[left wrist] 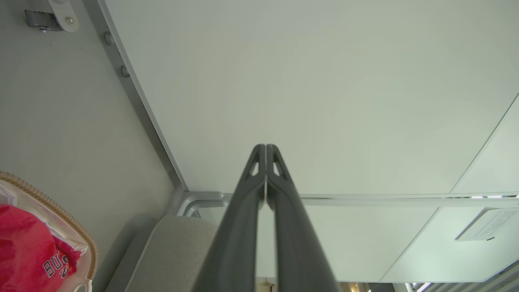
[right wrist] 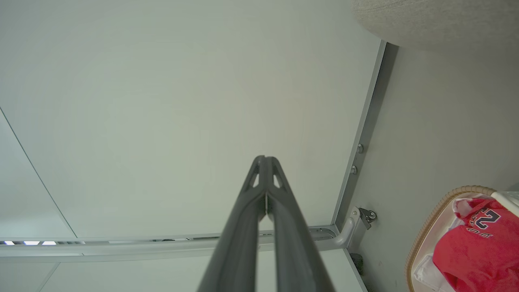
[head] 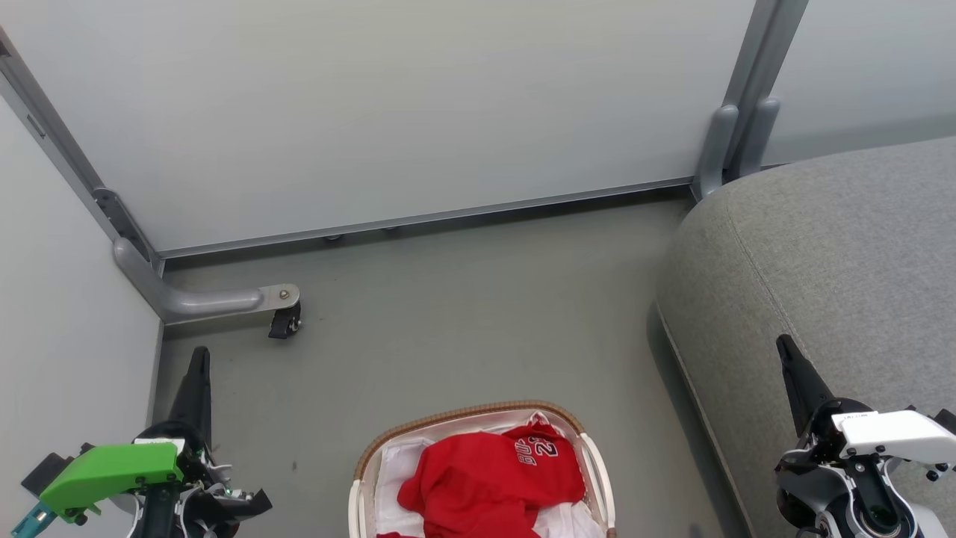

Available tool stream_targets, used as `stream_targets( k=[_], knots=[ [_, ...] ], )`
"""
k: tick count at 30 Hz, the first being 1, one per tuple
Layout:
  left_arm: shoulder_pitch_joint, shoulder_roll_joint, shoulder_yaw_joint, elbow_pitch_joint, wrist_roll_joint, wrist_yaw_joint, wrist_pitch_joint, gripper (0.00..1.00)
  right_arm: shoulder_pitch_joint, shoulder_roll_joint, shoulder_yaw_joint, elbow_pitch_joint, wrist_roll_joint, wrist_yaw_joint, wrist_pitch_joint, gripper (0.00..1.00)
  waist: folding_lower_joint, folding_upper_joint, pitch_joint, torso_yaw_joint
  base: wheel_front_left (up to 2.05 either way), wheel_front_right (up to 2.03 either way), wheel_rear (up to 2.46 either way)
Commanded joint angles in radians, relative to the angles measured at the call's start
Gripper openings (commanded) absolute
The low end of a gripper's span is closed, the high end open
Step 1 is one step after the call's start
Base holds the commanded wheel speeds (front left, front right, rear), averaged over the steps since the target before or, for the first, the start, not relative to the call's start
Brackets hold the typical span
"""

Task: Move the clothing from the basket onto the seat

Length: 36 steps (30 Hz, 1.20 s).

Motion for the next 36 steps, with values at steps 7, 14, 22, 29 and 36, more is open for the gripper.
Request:
stream_targets(
  k=[7,14,22,29,36],
  knots=[
    [-0.011,0.003,0.001,-0.002,0.000,-0.002,0.002,0.00,-0.008,-0.006,-0.001,-0.003,0.004,0.000,0.002,0.00,0.0000,0.0000,0.000,0.000,0.00,0.00,0.00],
    [-0.011,0.003,0.001,-0.002,0.000,-0.002,0.002,0.00,-0.008,-0.006,-0.001,-0.003,0.004,0.000,0.002,0.00,0.0000,0.0000,0.000,0.000,0.00,0.00,0.00],
    [-0.011,0.003,0.001,-0.002,0.000,-0.002,0.002,0.00,-0.008,-0.006,-0.001,-0.003,0.004,0.000,0.002,0.00,0.0000,0.0000,0.000,0.000,0.00,0.00,0.00],
    [-0.011,0.003,0.001,-0.002,0.000,-0.002,0.002,0.00,-0.008,-0.006,-0.001,-0.003,0.004,0.000,0.002,0.00,0.0000,0.0000,0.000,0.000,0.00,0.00,0.00],
    [0.015,-0.005,-0.002,0.026,0.000,0.000,-0.001,1.00,0.017,0.008,0.002,0.024,0.000,-0.001,-0.001,1.00,0.0000,0.0000,0.000,0.000,0.00,0.00,0.00]
  ],
)
